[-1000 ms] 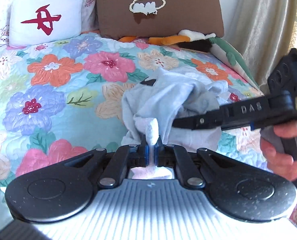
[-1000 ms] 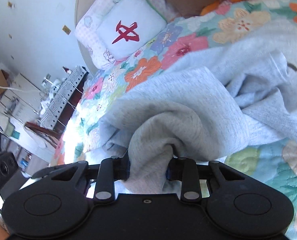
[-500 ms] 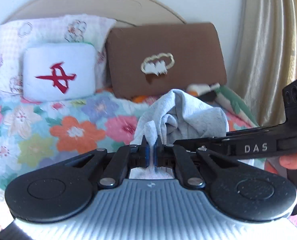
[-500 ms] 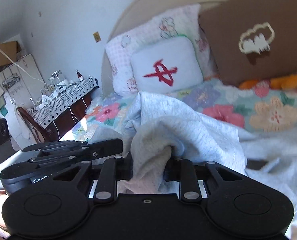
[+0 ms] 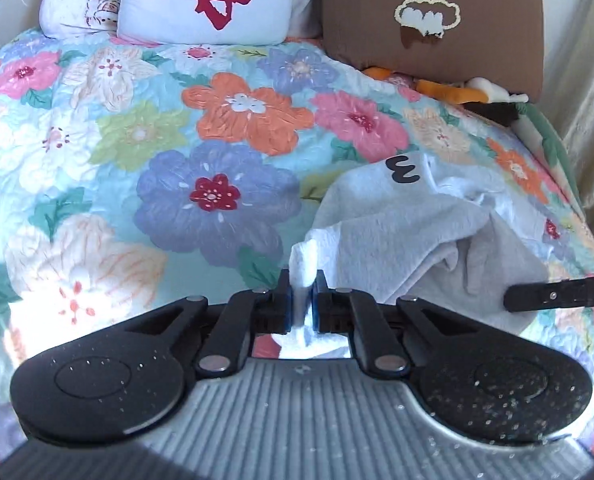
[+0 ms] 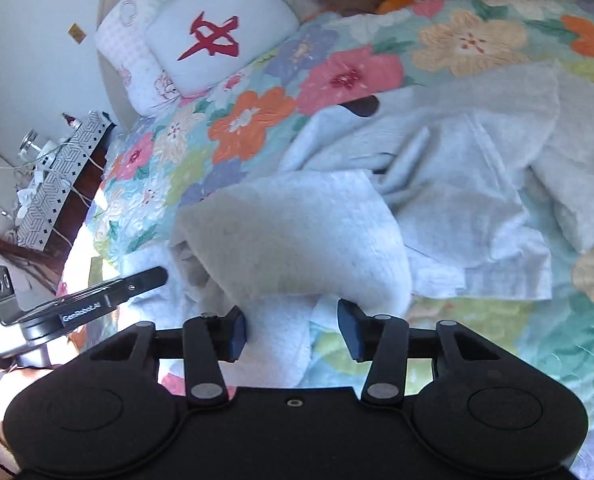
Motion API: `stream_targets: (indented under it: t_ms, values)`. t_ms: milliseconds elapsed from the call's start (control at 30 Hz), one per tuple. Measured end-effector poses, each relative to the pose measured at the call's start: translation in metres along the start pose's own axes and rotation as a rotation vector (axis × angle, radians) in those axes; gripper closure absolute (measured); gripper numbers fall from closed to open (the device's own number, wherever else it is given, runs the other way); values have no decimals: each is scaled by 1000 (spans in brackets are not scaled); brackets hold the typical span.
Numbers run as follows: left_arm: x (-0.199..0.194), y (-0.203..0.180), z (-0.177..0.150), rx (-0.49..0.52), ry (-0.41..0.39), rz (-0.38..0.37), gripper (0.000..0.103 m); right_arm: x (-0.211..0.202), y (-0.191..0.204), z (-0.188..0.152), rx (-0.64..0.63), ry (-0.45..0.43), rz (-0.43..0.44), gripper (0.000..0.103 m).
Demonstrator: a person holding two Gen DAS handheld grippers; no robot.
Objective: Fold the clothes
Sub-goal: 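Lift and shake out the sweatshirt with both grippers, spreading it on the quilt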
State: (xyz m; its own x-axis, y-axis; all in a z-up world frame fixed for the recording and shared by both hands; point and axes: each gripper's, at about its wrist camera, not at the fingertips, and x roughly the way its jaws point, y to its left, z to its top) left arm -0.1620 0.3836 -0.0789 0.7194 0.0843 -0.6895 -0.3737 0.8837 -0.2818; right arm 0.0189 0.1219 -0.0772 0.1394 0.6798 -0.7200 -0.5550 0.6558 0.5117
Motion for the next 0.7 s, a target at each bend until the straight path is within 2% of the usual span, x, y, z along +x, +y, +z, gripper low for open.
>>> stream_targets:
  t_ms: [67,133,233,300,333,533,700]
  values:
    - [-5,-4,6,13,-11,-20,90,-6,-5,-3,2,-7,-23,42]
    - [-13,-10,12,47,-47,-31,78,-12,-3,-3,-21,-18,-36,42]
    - [-26,-23,20,92,-120,-49,59,-18,10,1,-132,-47,-102,38]
    - [-32,-32,24,113,-149,-92,52,-21,18,0,-202,-60,-137,36]
    - [-31,-36,26,123,-148,-113,47,-23,22,0,-229,-65,-144,36]
    - [-3,-57,34,97,-45,-239,36,-32,24,0,-284,-88,-169,36]
    - [27,-81,28,207,16,-286,22,-30,31,-4,-329,-94,-188,36]
